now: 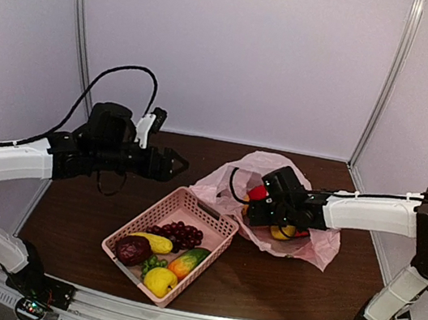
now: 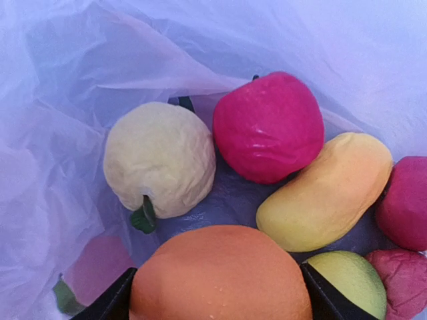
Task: Untie the knot of the plastic bag and take out the fruit
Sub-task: Pick up the fake fruit from the takeout bag.
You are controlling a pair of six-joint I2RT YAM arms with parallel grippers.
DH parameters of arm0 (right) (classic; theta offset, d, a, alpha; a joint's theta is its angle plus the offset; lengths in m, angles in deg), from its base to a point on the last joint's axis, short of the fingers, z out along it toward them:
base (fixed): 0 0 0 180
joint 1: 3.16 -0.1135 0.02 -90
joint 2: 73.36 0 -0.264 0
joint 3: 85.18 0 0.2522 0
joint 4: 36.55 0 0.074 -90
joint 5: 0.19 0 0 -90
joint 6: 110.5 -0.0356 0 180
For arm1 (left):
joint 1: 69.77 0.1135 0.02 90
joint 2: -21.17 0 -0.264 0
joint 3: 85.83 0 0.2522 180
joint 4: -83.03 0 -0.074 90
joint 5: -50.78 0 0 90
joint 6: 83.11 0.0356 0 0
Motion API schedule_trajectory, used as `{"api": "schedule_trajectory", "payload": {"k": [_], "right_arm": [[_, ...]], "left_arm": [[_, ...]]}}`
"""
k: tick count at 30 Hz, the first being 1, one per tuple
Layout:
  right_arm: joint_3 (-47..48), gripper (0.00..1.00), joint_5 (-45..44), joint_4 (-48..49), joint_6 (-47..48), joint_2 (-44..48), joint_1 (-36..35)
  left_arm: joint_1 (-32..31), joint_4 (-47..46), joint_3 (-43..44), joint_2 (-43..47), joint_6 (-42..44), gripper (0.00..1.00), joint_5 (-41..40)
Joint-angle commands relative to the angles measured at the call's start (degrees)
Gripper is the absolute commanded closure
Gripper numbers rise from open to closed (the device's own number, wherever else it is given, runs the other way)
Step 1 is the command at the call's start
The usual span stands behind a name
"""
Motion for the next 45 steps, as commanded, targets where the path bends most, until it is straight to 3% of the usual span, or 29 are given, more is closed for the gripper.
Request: {"api": "schedule_trajectory", "payload": {"k": [1,10,15,26,34,45], "right_arm": [[-1.92,0.42,-0.95,-1.45,0.5,5.42,-0.85],[-5.09,0.42,-0.83,-2.73,0.53,13.45,-4.04],[-7.16,0.42,-0.95,-3.1,0.44,18.67,-7.17],[-9.86,0.41,-3.27,-5.15,0.09,30.88,-10.25],[-11.58,0.41,4.86,0.44,3.04,34.41,-12.23],[-13.56,0.41,6.17,2.08,1.9,31.93,-13.71]], "left_arm": [[4.95,6.12,-3.14,4.58,3.42,0.03,-2.02],[20.98,8.99,-10.8,11.73,8.26,0.03,0.33],[27.31,12.61,-10.29,14.12,11.55,0.03,1.73],[33.72,17.32,-6.65,13.29,19.13,0.02,4.12],[43.19,13.34,-8.87,13.25,16.27,0.03,7.94],[43.45,13.52,-9.89,17.9,16.63,0.03,5.88]]}}
